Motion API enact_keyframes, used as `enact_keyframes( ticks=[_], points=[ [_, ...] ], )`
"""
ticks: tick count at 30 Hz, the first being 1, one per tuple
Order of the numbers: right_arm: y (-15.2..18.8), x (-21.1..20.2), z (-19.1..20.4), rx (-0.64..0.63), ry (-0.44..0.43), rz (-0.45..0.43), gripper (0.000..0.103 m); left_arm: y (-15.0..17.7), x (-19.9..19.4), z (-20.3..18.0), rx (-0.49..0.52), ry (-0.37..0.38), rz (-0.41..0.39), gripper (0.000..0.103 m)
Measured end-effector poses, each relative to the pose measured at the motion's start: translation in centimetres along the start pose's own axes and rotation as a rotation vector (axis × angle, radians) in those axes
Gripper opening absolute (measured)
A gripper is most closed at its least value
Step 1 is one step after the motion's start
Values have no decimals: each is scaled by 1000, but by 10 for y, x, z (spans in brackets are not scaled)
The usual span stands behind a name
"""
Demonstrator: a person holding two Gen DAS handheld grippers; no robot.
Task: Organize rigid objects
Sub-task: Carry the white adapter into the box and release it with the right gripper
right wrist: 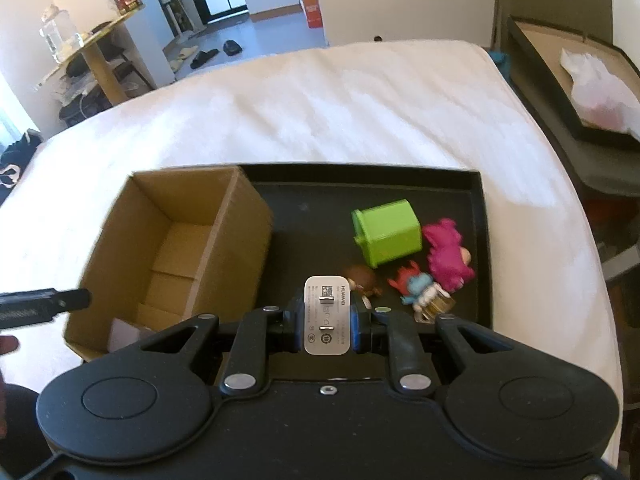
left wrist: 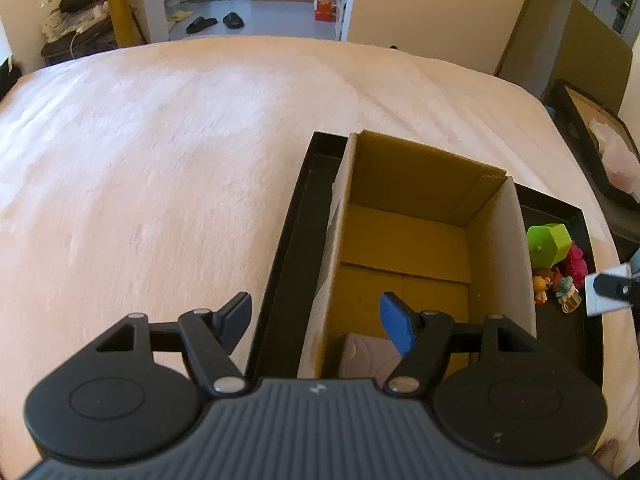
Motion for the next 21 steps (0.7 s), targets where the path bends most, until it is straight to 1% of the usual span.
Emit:
enact_keyframes(
  ticks=[5, 11, 14, 16, 21],
  points=[
    [-16, -6, 16, -26, -1, -23, 21, 2, 3, 1, 6, 29, 3, 69],
    [-32, -6, 39, -56, -7, -40, 21, 4, 9, 3, -4, 63, 16, 64],
    [-38, -3, 51, -62, -10, -40, 21, 4, 11, 4, -11, 80, 24, 58],
    [-41, -2, 58, -69, -11, -39, 21, 5, 13, 4, -15, 87, 35, 49],
    [-46, 3, 77, -94, -16, -32, 21, 5, 18, 8, -34, 106, 54, 40]
  ],
)
Point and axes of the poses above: each gripper's, at about its wrist camera, not at the fingertips, and x roughly the way its jaws point, z to its left, y to its underside, the point moved 5 cm from there along x, roughly the way its jaws point, and after that the axes turned 13 degrees about -x, right-handed, at the moved point
